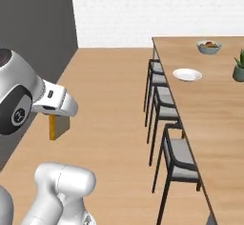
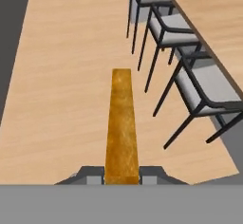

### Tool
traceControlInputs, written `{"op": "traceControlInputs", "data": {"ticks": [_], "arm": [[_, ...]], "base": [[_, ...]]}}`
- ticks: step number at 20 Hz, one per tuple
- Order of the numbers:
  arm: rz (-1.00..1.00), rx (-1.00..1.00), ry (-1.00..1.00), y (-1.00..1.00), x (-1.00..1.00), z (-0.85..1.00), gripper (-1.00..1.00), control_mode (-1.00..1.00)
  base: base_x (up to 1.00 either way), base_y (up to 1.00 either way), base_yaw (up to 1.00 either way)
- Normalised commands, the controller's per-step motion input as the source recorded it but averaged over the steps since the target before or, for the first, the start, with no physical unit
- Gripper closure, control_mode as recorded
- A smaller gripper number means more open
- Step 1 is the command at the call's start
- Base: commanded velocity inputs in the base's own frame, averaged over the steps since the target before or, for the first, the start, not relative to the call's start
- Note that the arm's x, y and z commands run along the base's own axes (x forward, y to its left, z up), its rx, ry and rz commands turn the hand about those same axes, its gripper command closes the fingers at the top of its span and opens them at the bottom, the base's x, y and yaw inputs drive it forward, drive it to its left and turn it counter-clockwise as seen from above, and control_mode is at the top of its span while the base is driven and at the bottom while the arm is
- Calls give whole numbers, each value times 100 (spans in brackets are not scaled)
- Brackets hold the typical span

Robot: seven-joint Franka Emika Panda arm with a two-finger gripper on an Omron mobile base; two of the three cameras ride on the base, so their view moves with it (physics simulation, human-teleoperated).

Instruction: Start the toaster. Once the lever pops up, take the bread to the plate on the dining counter.

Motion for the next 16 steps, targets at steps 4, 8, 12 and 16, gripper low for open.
{"op": "traceControlInputs", "data": {"ticks": [4,8,12,16], "arm": [[0,0,0,0,0,0,100,100],[0,0,0,0,0,0,100,100],[0,0,0,0,0,0,100,100],[0,0,0,0,0,0,100,100]], "base": [[100,65,-36],[96,57,-36],[93,49,-35],[93,47,-36]]}}
